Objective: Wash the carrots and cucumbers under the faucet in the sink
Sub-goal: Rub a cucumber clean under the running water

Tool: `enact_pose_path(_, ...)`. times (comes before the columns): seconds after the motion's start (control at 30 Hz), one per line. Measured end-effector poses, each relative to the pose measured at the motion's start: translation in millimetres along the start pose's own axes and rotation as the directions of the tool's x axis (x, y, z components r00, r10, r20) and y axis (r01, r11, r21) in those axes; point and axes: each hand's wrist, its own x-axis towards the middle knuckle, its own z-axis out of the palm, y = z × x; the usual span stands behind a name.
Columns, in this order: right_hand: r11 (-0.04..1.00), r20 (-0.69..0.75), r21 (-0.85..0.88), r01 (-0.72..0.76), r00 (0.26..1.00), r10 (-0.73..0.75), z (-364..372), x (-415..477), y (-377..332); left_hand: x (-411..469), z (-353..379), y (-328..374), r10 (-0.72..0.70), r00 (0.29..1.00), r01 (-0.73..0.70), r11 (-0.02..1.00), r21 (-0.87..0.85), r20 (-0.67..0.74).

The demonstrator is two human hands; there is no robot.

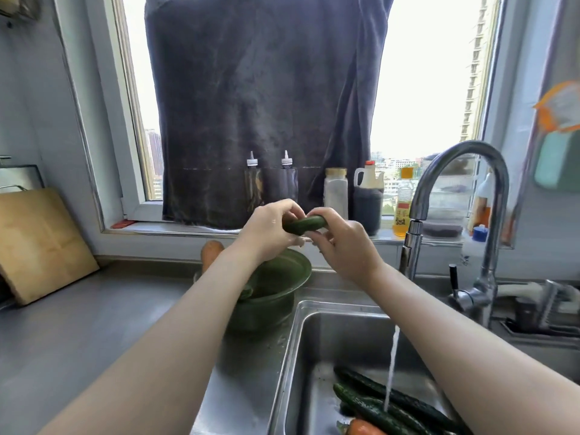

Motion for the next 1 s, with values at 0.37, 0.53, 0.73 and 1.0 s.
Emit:
enact_pose_path(0.37,0.883,0.124,0.069,-0.464,0.882,0.454,-76,-6,11,11,67,66,-0.001,0.994,0.029,0.965,-0.26,0.106)
enact_pose_path(0.53,0.665,0.452,0.063,-0.744,0.615,0.646,-65,-63,25,-18,128,33,-0.151,0.955,0.221,0.935,-0.276,0.254)
enact_pose_path(0.73,0.47,0.502,-0.116,-0.875,0.356,0.788,-49,-131,56,-39,197,9,-0.327,0.892,0.41,0.877,-0.25,0.312)
enact_pose_path(1.0,0.355,0.306,-0.169,-0.919,0.293,0.906,-21,-180,91,-45,289,7,-0.435,0.799,0.595,0.669,-0.445,0.415)
